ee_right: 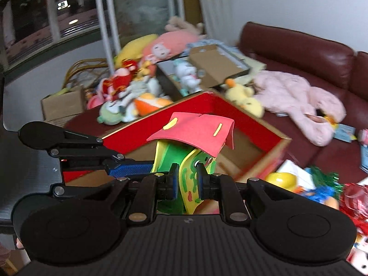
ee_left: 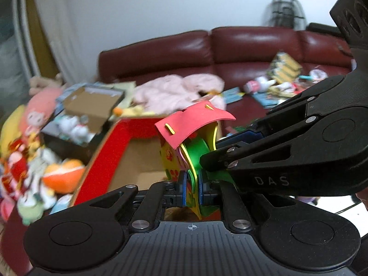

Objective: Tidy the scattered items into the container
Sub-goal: 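Carry the foam house over the red box with the right tool, then lower the foam house into the red box and open the right tool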

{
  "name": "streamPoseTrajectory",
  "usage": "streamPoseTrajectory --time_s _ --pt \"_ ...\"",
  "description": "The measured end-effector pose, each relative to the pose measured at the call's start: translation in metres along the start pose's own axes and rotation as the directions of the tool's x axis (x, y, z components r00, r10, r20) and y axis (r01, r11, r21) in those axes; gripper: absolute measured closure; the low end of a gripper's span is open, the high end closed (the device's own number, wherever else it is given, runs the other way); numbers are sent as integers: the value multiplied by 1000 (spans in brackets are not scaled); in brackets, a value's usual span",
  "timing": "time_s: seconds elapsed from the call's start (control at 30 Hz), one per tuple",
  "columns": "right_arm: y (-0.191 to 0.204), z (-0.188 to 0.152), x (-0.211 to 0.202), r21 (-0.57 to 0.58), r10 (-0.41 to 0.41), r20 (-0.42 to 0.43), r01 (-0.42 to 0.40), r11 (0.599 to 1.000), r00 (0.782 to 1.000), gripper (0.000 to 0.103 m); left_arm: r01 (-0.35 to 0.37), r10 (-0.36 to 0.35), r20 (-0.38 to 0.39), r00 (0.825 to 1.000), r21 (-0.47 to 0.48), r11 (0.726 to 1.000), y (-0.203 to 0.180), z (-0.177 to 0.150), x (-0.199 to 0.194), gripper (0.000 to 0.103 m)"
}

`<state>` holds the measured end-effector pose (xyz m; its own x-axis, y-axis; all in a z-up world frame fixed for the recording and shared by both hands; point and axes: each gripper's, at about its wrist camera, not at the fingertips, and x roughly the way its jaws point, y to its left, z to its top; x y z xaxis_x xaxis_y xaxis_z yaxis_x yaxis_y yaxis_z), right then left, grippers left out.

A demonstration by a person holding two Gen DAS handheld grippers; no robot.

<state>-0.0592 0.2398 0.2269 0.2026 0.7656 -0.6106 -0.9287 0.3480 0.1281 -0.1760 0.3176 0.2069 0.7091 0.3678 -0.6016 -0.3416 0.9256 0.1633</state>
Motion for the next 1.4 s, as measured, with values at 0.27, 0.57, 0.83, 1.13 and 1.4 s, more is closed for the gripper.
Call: streamPoseTrajectory --time_s 0.27,0.57,0.83,1.13,1.4 --pt "-4 -11 34 86 45 -92 -37 996 995 36 -104 91 -120 989 -105 989 39 -31 20 6" --pt "-10 -28 27 100 42 -118 -30 995 992 31 -70 50 -161 986 -118 991 31 -42 35 6" --pt "-15 -33 21 123 47 -112 -34 992 993 28 -50 33 -174 984 -94 994 17 -42 43 6" --pt "-36 -41 3 173 38 -83 -23 985 996 26 -41 35 -169 985 -27 999 -11 -32 45 6" --pt "-67 -54 -30 225 -3 -45 14 974 999 24 -17 20 -137 990 24 1000 -45 -13 40 6"
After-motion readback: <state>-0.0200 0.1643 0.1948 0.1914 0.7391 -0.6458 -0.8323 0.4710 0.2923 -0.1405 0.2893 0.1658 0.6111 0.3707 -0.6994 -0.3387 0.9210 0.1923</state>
